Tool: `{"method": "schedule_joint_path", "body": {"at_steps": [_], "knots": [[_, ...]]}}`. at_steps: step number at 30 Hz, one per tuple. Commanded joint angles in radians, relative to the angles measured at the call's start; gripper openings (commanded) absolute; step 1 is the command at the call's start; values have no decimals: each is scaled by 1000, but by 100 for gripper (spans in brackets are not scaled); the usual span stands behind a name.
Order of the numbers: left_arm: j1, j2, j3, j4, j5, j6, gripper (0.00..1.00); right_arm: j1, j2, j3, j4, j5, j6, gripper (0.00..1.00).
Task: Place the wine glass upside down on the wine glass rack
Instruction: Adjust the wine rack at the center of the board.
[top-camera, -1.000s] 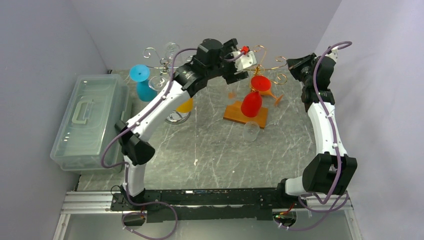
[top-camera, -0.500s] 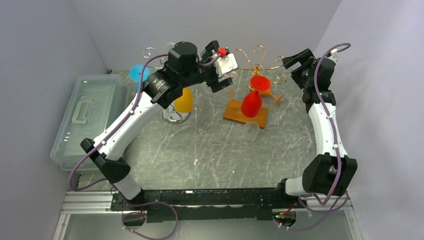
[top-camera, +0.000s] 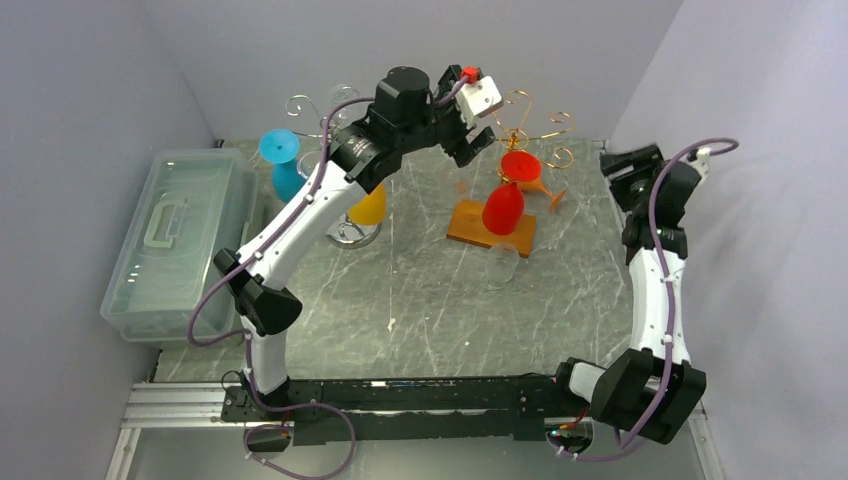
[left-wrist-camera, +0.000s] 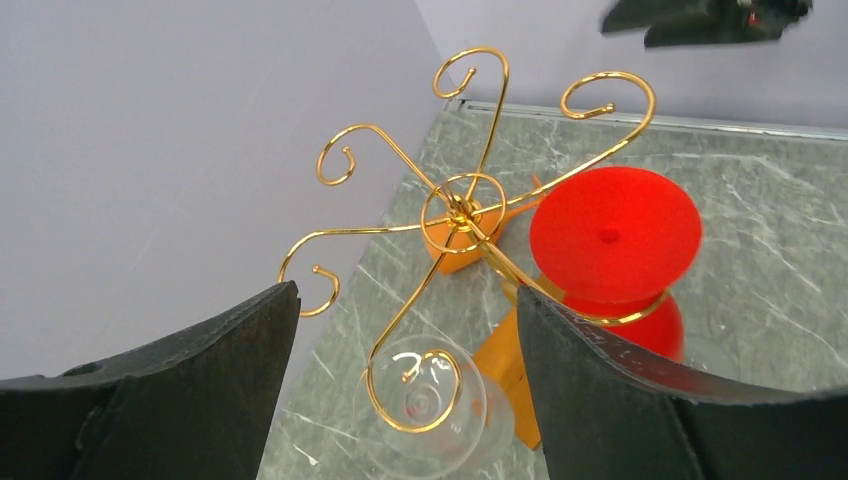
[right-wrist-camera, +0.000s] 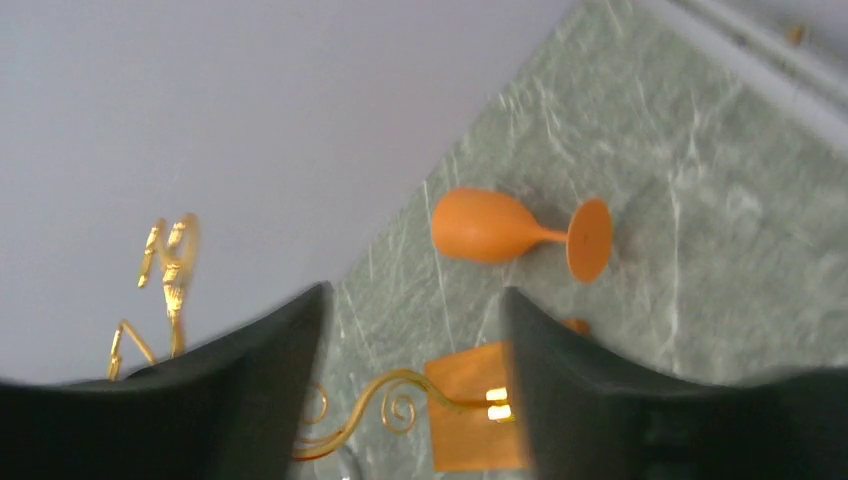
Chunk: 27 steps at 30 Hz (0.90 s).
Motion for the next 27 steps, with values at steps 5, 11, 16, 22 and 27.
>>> {"method": "schedule_joint_path", "body": {"at_steps": [5, 11, 16, 22, 27], "knots": [[13, 98, 56, 151, 5, -119, 75, -4, 24, -249, 116, -37, 69, 8], [16, 198, 159, 165, 103, -158, 71, 32, 205, -328, 307, -80, 118, 2], [27, 248, 213, 175, 173, -161, 63, 78, 349, -317, 397, -66, 126, 0], [29, 277, 222, 162, 220, -118, 61, 112, 418, -339, 405, -19, 141, 0], [30, 302, 220, 189, 219, -120, 64, 157, 411, -394, 404, 17, 132, 0]]}}
